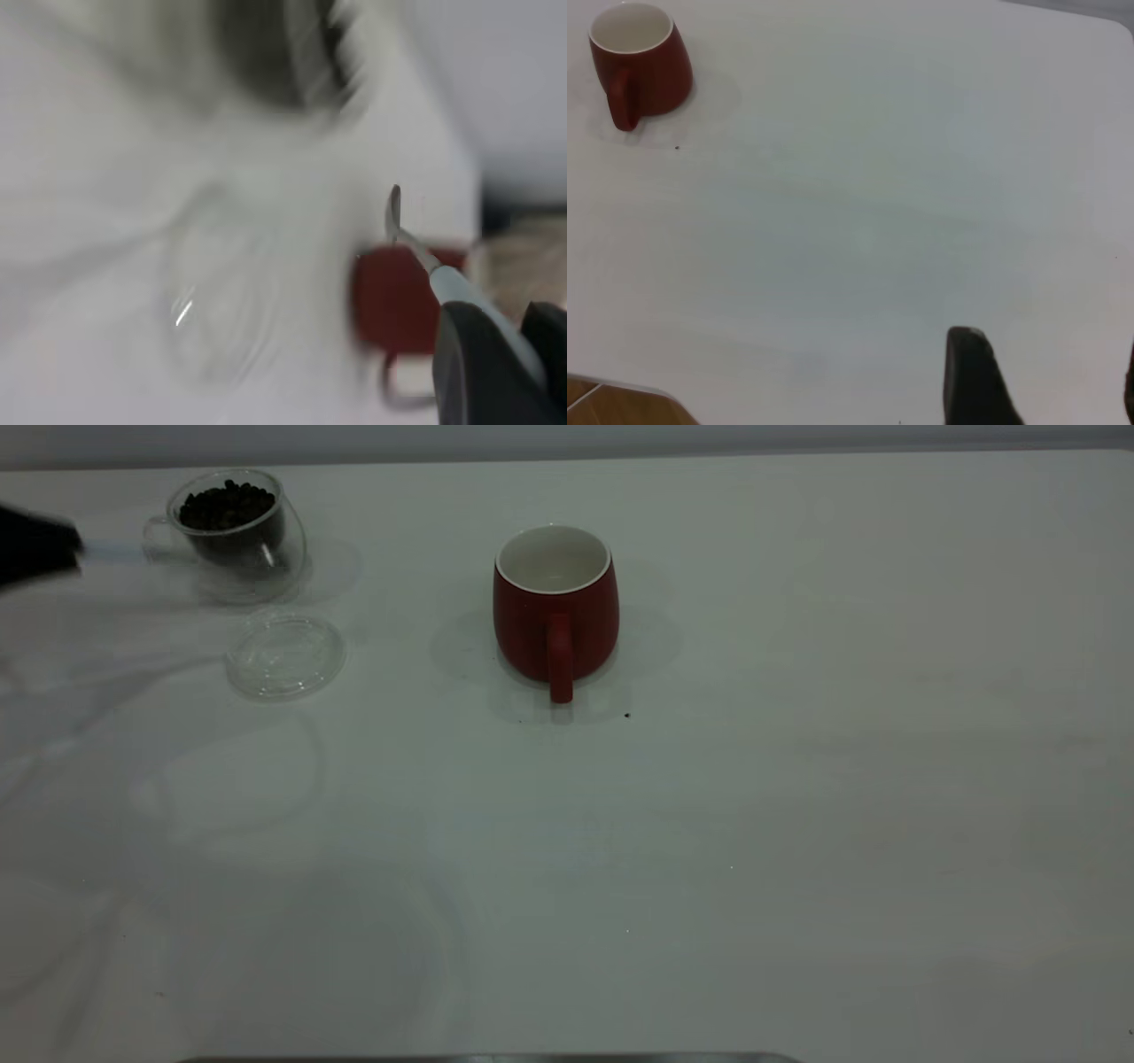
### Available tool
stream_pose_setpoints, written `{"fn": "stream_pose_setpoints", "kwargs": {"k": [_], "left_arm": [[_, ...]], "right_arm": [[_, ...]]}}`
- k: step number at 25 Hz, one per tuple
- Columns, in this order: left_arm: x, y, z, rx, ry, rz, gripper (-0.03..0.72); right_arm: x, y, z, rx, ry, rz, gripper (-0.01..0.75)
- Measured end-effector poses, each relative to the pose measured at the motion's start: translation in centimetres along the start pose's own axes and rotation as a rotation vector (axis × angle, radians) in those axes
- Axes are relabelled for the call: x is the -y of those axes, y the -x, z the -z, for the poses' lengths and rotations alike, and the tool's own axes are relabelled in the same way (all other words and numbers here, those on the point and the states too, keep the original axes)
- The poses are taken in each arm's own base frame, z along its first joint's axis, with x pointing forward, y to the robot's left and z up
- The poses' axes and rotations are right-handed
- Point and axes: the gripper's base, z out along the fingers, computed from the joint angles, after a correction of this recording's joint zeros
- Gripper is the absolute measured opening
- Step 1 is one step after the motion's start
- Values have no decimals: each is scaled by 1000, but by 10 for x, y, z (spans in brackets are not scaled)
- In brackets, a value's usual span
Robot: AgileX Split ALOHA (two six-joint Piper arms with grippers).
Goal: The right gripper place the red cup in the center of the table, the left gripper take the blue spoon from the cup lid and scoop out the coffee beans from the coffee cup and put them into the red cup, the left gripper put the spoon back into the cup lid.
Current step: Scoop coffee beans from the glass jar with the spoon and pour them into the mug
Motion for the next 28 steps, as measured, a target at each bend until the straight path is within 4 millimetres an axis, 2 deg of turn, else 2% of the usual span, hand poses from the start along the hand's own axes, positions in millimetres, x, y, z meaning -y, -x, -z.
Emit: {"fn": "stream_pose_setpoints", "kwargs": {"k": [5, 8, 13, 16, 23, 28], "left_arm": [[8, 35, 11, 137, -18, -37, 126], [9, 44, 7, 157, 25, -63, 126], [9, 44, -5, 152, 89, -78, 126], [5, 44, -5, 159, 125, -80, 126], [-15, 35, -13, 128, 136, -38, 126], [-19, 31, -18, 116, 131, -31, 126]], "right_arm": [[0, 0, 0, 0, 0, 0, 438], [0, 0, 0, 0, 0, 0, 438], [0, 0, 0, 0, 0, 0, 438], [0, 0, 0, 0, 0, 0, 438], [0, 0, 0, 0, 0, 0, 438], [0, 0, 0, 0, 0, 0, 438]]}}
